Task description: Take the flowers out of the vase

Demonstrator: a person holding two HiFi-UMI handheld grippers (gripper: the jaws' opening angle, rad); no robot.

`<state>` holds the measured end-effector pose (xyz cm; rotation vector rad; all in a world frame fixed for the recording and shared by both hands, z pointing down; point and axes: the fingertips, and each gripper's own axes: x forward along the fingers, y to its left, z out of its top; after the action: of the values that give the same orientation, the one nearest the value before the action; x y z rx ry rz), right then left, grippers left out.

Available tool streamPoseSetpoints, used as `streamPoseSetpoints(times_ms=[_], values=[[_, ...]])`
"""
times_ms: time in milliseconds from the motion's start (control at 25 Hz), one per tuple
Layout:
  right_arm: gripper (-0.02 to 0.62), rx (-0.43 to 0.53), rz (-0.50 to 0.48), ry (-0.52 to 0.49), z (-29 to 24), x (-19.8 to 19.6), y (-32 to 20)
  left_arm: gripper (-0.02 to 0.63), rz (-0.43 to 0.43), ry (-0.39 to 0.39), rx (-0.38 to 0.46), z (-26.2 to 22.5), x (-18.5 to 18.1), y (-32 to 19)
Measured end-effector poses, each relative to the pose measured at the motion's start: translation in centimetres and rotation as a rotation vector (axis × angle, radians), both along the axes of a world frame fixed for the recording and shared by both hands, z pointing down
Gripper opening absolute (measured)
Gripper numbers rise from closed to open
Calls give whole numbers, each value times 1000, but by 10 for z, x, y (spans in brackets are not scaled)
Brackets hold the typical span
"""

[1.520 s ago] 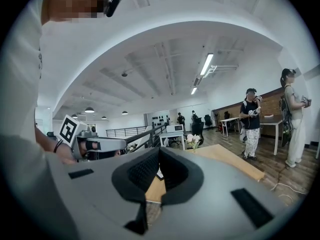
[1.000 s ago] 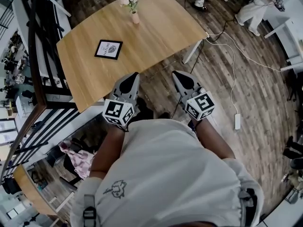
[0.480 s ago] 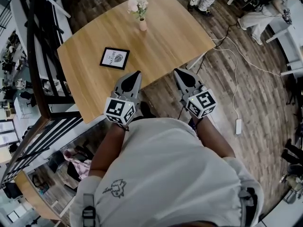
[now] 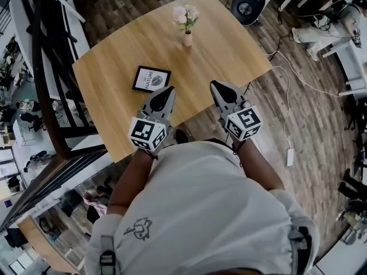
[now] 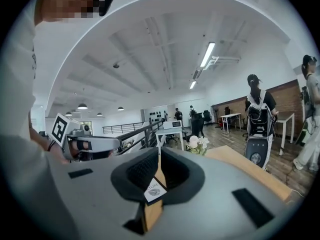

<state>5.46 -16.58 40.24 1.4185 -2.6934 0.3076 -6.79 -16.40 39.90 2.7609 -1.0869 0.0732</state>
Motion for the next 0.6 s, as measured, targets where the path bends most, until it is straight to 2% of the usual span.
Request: streamPoseSetpoints(times_ms=[360,600], values=[[59,-58,0,17,21,-13,-38,5,-5,9,-46,17,-11,-32],[87,-83,-6,21,34,-13,-84,5,-31,-2,-65,23,-15,-60]])
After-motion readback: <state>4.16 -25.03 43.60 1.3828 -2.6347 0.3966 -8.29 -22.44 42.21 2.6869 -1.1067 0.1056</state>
